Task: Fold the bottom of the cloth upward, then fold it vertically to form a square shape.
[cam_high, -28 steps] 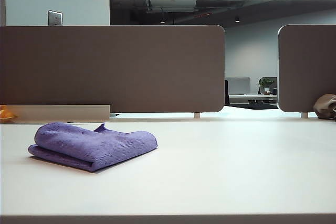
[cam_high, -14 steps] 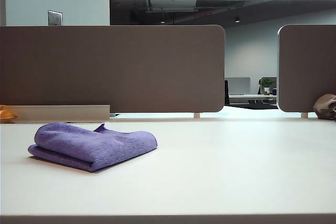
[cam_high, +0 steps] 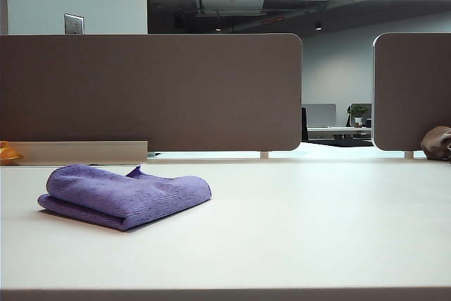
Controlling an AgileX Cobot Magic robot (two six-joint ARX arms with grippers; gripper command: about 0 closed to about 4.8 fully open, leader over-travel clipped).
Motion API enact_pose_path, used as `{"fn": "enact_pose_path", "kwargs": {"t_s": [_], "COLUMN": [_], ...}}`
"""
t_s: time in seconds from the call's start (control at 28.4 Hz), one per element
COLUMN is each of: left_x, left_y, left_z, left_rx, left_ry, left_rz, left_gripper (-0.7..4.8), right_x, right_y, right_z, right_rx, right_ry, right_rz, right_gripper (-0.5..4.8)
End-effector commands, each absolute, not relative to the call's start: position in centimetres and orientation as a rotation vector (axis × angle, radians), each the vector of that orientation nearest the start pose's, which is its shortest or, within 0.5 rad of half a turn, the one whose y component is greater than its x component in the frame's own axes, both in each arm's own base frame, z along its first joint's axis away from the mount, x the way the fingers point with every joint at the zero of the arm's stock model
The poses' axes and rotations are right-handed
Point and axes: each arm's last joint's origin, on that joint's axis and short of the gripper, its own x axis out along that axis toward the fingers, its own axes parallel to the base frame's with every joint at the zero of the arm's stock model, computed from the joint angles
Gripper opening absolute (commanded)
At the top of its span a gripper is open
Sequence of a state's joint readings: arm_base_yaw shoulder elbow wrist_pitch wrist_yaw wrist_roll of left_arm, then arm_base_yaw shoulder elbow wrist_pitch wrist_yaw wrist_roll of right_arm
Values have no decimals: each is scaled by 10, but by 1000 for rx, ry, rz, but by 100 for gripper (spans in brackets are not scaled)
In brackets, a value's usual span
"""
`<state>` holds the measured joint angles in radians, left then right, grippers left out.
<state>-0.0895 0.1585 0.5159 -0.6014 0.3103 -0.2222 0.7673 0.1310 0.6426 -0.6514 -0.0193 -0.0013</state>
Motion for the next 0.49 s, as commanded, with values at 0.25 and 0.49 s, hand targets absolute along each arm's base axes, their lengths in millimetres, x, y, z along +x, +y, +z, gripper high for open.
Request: {"fn": "enact_pose_path", "kwargs": {"t_s": [0.25,0.49], "left_x": [59,59], "left_y": [-14,-14], "left_z": [266,266], "left_rx": [-246,-246], "left_ry": [271,272], "left_rz": [-370,-370], "left_gripper": [-5,-5], "right_x": [36,36], "right_y": [34,34], "right_z": [292,291], "right_rx": [-32,-34], "right_ry": [65,73], "right_rz": [770,762], "right_gripper": [0,0]}}
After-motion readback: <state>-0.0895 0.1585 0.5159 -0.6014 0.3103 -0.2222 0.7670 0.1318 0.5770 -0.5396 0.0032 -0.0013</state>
